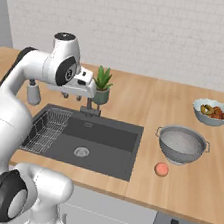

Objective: Put the colander in the sink, put the tangerine, tangerine, peach in the colander, and turn on the sink faucet and pour water over the colander.

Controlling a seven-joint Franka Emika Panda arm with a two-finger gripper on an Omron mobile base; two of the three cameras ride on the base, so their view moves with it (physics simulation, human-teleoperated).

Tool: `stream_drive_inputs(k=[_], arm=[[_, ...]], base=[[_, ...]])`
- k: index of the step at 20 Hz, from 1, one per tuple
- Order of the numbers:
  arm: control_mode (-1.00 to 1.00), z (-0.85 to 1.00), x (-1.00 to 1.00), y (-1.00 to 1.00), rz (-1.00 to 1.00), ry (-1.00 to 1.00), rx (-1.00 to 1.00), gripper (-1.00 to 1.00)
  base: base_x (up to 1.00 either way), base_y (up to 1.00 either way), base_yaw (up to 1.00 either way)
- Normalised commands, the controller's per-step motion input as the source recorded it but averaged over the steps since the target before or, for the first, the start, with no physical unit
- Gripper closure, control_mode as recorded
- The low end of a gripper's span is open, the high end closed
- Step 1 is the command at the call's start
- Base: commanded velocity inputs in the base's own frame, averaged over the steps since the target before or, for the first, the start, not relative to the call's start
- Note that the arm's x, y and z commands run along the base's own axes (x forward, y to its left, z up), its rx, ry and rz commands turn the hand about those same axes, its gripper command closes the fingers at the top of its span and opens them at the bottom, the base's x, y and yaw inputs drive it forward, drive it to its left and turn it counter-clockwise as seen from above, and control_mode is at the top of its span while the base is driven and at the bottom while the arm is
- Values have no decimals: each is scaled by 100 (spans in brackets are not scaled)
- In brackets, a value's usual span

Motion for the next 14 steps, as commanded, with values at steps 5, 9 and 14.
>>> stream_drive_inputs(k=[5,9,14], arm=[[-100,-1,-32,-13,0,-5,2,-100],[-100,-1,-51,-45,-4,-18,6,-100],[-100,0,-43,-66,-7,-11,10,-100]], base=[[0,0,0],[0,0,0],[0,0,0]])
